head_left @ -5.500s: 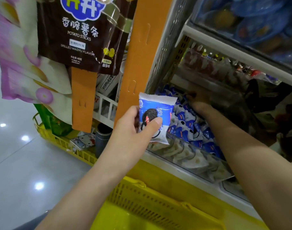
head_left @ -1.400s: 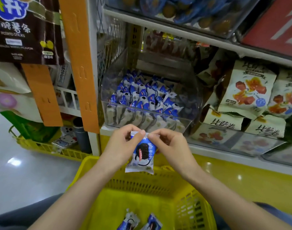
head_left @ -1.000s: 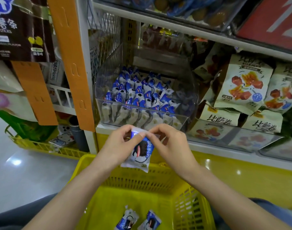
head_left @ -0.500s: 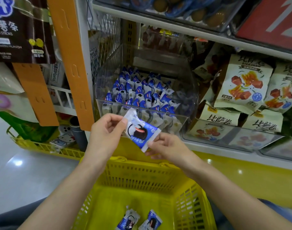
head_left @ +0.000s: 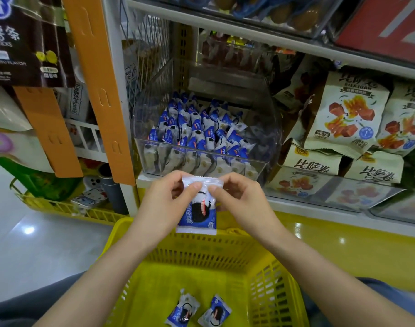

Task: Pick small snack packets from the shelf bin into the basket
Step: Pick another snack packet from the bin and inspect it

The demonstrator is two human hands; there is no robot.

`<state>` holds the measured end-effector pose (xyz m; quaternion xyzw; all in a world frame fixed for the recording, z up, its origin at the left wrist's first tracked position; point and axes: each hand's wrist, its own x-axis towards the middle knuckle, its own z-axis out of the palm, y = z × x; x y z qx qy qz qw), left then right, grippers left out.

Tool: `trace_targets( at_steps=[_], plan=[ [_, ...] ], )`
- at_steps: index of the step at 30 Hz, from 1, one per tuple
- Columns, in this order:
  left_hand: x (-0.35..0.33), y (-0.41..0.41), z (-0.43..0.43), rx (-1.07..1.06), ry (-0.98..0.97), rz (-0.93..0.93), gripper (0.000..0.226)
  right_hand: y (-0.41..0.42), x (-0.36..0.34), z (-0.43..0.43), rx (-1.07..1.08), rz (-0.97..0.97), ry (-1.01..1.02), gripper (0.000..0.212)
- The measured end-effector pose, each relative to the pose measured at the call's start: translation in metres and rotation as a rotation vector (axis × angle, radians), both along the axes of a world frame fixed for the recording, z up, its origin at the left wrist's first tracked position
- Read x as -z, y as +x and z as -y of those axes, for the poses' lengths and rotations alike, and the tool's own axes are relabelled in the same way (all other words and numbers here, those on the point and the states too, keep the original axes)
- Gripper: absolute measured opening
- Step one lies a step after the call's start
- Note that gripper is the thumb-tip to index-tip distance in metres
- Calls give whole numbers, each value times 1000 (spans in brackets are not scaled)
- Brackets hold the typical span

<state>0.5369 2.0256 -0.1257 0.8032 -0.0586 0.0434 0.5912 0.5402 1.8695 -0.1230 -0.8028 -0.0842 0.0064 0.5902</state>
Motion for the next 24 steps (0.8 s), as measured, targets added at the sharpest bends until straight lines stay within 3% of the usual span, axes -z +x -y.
trace_targets(
  at_steps=[2, 8, 15, 18, 21, 24],
  plan=[
    [0, 0, 0, 9, -30, -2, 14, -1, -1, -1, -4, -24, 46, 8],
    [1, -4, -1, 79, 20, 22, 17, -6, -2, -2, -33, 181, -196, 7],
    [-1, -2, 0, 131, -140, -137, 16, -11, -6, 3, -43, 583, -556, 10],
    [-1, -3, 2, 47, -72, -70, 6, -9, -6, 4, 43, 563, -470, 5],
    [-1, -4, 1, -117, 65, 14, 11, -6, -8, 5, 145, 514, -341, 2],
    [-3, -3, -2, -80, -13, -100, 23, -4, -13, 6, 180, 535, -229, 7]
  ],
)
